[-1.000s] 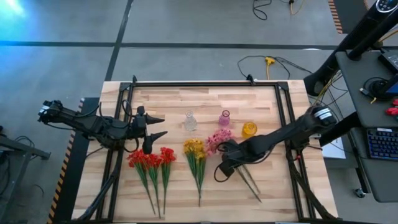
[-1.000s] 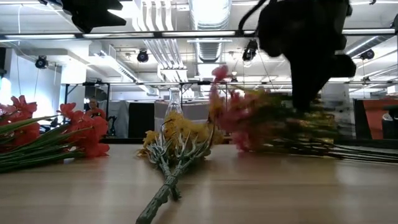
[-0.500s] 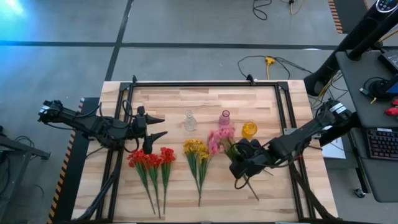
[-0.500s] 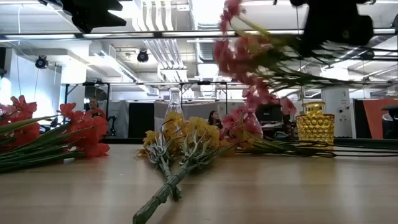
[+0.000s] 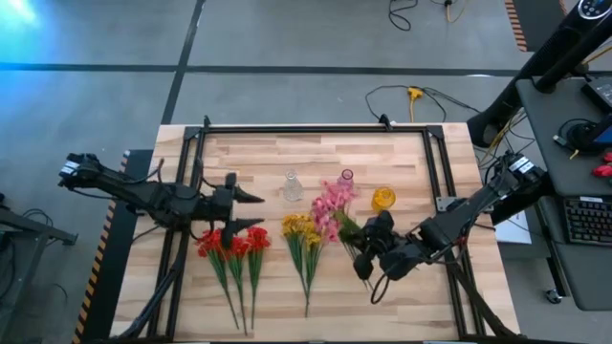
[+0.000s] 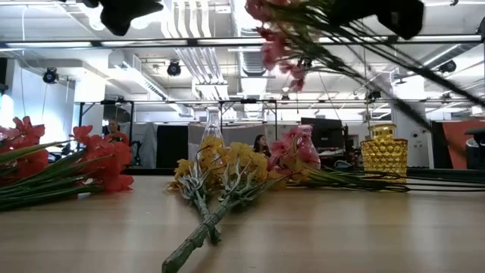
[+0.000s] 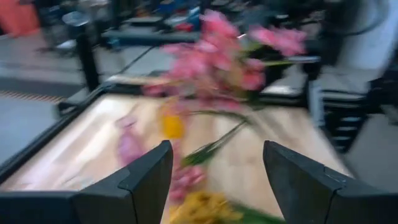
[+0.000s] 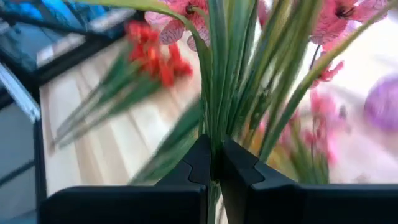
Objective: Sort flowers into vase by color
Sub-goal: Put the right pink flowers into the yellow vase
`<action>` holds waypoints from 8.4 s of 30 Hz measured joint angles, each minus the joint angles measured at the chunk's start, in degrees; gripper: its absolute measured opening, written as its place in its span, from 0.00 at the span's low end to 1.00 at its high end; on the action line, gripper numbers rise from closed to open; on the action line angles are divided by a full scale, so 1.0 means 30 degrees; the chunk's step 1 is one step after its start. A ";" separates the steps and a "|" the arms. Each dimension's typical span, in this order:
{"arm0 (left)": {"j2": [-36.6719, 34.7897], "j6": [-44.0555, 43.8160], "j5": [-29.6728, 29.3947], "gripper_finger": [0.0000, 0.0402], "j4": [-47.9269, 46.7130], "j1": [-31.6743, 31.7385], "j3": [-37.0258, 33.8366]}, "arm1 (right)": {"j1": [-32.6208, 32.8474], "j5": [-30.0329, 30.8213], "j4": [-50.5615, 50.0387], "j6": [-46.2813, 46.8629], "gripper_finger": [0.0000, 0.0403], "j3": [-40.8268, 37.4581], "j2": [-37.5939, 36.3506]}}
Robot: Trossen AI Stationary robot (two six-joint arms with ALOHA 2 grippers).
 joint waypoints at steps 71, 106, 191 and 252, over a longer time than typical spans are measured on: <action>1.3941 -0.0030 0.5382 0.01 1.2690 0.1537 0.3564 | -0.3041 -0.7059 1.3858 -1.7275 0.03 0.0199 -0.0619; 0.4985 -0.5859 0.1841 0.00 -1.1694 -0.2680 0.3530 | -0.2108 -0.6871 -0.5147 -0.5410 0.03 0.4723 -0.4760; 0.1870 0.5576 -0.4201 0.30 -0.0737 -0.1749 0.0814 | -0.4622 0.0264 1.7785 -1.9425 0.03 -0.7509 -0.6210; 0.1892 0.0624 -0.9737 0.30 -0.6886 -0.1749 0.3192 | -0.3398 1.2926 1.0005 -1.7138 0.03 -0.6897 -1.0345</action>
